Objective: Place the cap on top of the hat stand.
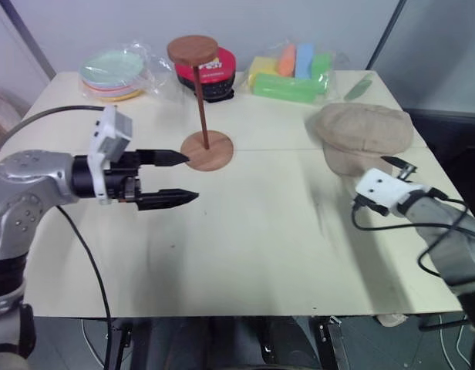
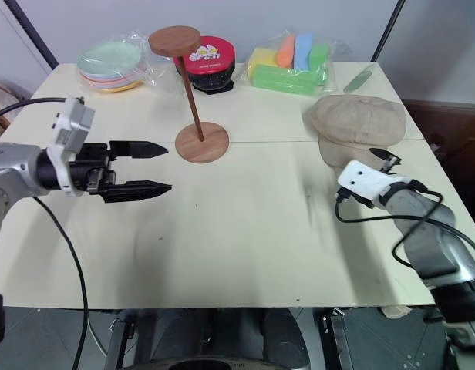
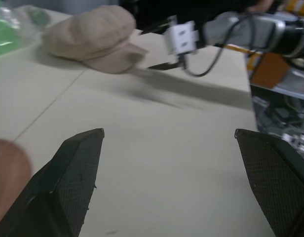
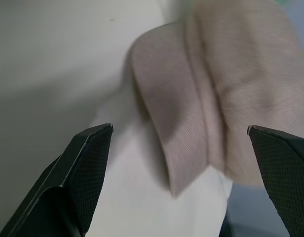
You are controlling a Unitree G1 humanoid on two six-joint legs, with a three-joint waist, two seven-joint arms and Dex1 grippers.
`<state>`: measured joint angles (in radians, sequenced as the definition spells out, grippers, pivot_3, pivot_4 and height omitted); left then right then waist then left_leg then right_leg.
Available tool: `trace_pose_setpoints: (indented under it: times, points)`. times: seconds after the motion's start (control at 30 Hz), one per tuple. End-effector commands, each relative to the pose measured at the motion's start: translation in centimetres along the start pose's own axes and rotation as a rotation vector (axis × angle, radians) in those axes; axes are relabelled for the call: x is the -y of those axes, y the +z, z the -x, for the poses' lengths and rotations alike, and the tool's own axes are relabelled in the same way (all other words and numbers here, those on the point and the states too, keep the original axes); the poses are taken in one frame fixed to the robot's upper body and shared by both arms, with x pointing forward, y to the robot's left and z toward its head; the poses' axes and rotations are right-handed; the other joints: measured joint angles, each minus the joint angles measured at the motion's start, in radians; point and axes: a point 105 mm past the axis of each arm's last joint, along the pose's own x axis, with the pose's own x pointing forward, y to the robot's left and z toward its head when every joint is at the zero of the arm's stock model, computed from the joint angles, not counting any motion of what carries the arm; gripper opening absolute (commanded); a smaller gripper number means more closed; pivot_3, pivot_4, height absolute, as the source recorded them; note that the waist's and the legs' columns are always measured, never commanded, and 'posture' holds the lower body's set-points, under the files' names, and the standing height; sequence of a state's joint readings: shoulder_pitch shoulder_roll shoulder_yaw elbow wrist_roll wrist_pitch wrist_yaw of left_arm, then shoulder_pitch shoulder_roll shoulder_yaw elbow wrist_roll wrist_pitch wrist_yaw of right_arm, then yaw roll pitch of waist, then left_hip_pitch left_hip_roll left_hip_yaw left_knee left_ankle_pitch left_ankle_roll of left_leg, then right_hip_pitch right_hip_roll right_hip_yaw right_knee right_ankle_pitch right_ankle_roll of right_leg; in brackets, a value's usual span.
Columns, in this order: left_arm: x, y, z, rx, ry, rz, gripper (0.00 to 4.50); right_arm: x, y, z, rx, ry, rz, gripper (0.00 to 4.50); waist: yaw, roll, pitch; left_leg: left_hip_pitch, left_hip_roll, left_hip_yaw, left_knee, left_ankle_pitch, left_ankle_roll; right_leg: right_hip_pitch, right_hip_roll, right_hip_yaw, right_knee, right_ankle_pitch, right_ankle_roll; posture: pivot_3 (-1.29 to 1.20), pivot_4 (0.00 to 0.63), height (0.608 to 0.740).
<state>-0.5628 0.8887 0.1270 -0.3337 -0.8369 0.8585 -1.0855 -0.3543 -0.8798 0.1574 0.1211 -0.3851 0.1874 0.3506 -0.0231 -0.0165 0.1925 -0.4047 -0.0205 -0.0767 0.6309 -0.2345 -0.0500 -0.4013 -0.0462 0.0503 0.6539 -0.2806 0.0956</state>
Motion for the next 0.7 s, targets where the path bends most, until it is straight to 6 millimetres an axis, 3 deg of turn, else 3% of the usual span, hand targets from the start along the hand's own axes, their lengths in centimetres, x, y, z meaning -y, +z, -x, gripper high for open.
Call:
trace_pose_setpoints:
  times: [0.03,0.23,0.33,0.57,0.7]
  points:
    - [0.1,1.0,-0.4,0.015,0.000,-0.041,4.46,1.1,-0.5,-1.7,-0.001,-0.059,0.057,4.50,-0.001,0.000,0.000,0.000,0.000,0.000,0.000,0.000,0.000,-0.001,0.000,0.000,0.001,0.000,0.000,0.00,0.150,0.740]
    - [-0.1,1.2,-0.6,0.028,0.012,-0.045,4.46,1.6,-1.1,-4.4,-0.031,-0.098,0.054,4.50,-0.014,0.000,0.000,-0.001,0.000,0.000,0.000,0.000,0.000,-0.002,0.000,0.000,0.002,0.000,0.000,0.00,0.150,0.740]
    - [-0.1,1.4,-0.6,0.036,0.020,-0.048,4.50,1.3,-1.0,-5.0,-0.013,-0.088,0.034,3.59,-0.018,0.000,0.000,-0.001,0.000,-0.001,0.000,0.000,0.000,-0.002,0.000,0.000,0.003,0.000,0.000,0.00,0.150,0.740]
    - [-0.4,1.5,-0.5,0.045,0.044,-0.050,4.50,0.6,-0.8,-5.2,0.013,-0.075,0.010,0.05,-0.022,0.000,0.000,-0.001,0.000,-0.001,0.001,0.000,0.000,-0.002,0.000,0.000,0.005,0.000,0.000,0.00,0.150,0.740]
    - [-0.4,1.5,-0.3,0.047,0.050,-0.047,4.50,0.8,-0.9,-5.1,0.008,-0.092,-0.001,0.01,-0.022,-0.001,-0.001,0.000,0.000,-0.001,0.001,0.000,0.000,-0.002,0.000,0.000,0.005,0.000,0.000,0.00,0.150,0.740]
